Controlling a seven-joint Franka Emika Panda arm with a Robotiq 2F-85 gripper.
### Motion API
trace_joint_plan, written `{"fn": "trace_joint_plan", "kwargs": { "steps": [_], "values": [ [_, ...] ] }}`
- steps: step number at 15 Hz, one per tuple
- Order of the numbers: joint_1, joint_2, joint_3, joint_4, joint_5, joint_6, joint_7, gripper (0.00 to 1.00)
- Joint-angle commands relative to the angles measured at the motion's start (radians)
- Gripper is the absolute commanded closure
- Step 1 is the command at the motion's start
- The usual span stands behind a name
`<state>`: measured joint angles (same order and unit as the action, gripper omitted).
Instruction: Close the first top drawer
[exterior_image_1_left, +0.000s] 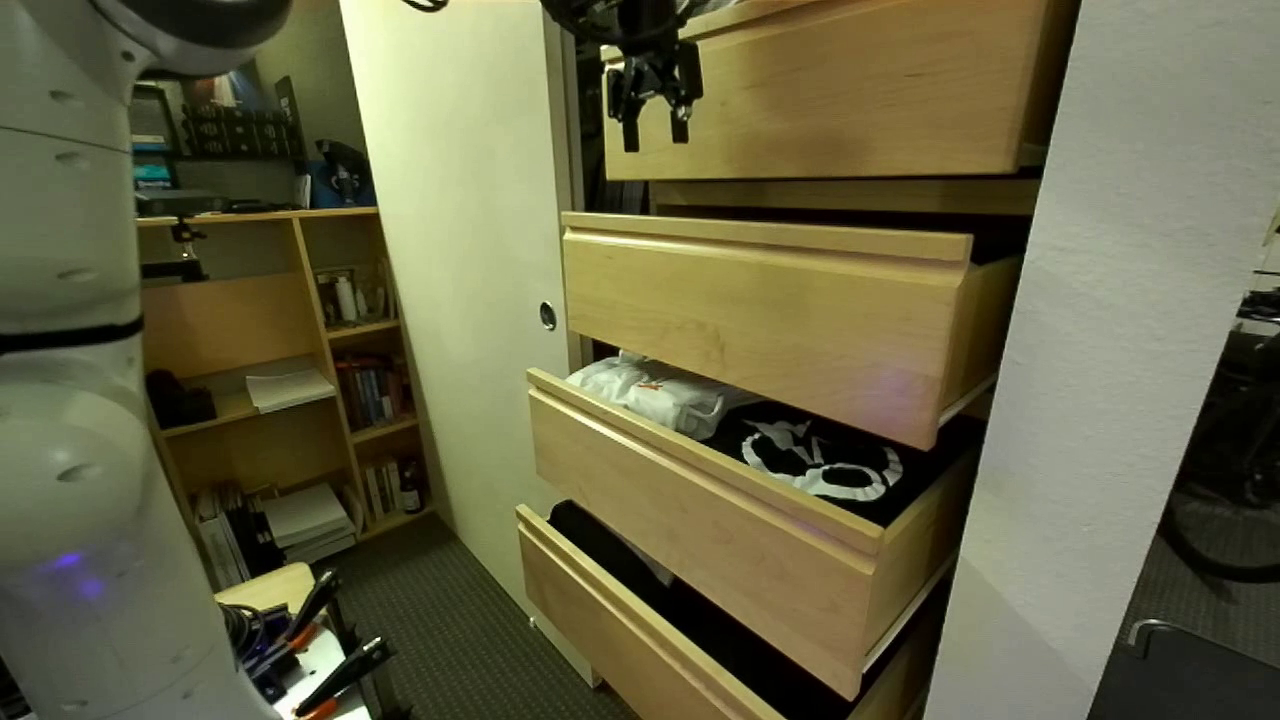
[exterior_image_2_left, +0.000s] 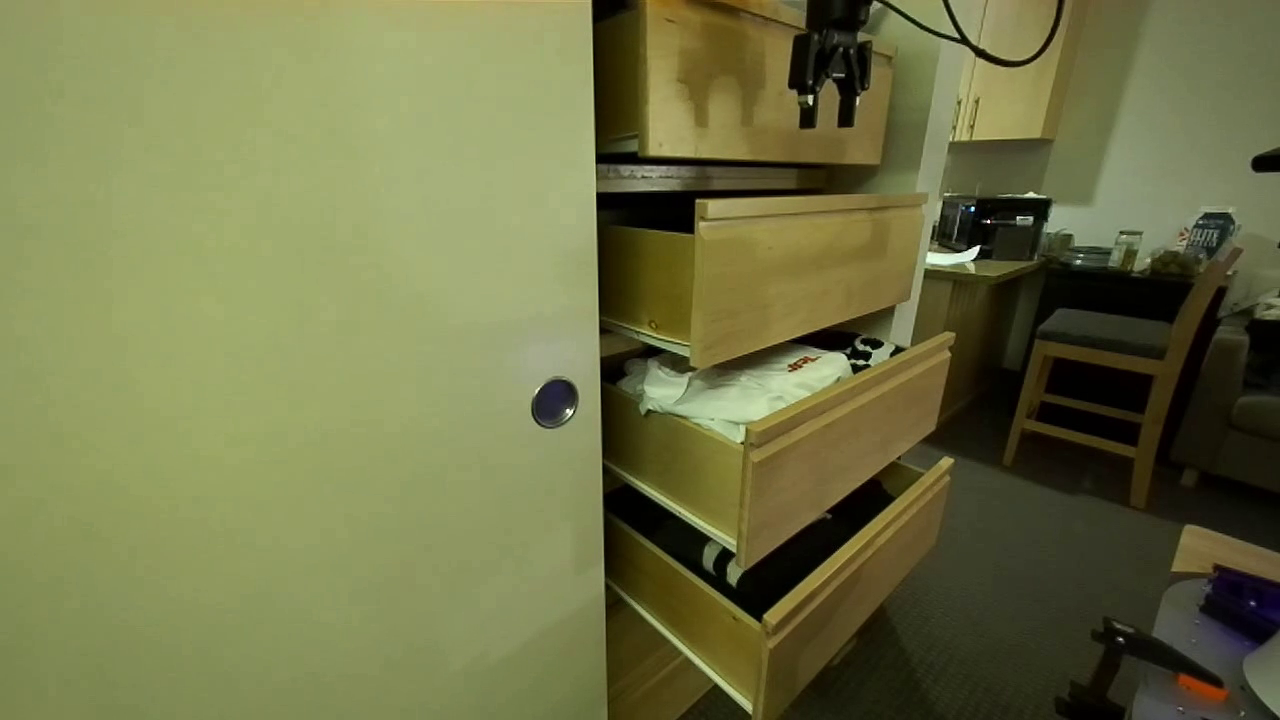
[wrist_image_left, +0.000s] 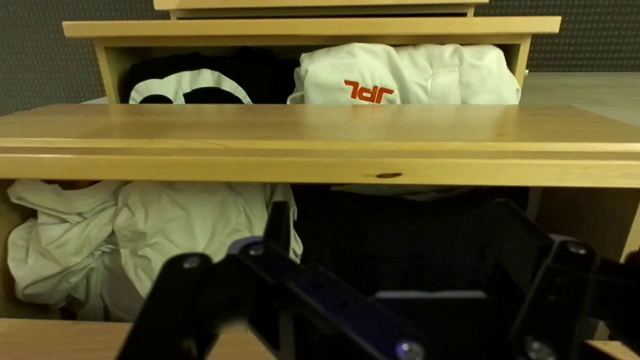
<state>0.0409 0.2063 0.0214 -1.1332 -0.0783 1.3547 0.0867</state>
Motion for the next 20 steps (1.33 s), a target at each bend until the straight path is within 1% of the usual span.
{"fn": "trace_joint_plan", "kwargs": {
  "steps": [1,9,12,16,20],
  "values": [
    [-0.020,0.046,-0.008,0.038,0.026,0.028,-0.027,0.00],
    [-0.067,0.125,-0.032,0.154,0.028,0.023,-0.039,0.00],
    [-0.074,0.138,-0.027,0.170,0.029,0.018,-0.032,0.00],
    [-0.073,0.136,-0.023,0.164,0.027,0.004,-0.034,0.00],
    [-0.078,0.163,-0.024,0.196,0.027,0.009,-0.036,0.00]
  ]
}}
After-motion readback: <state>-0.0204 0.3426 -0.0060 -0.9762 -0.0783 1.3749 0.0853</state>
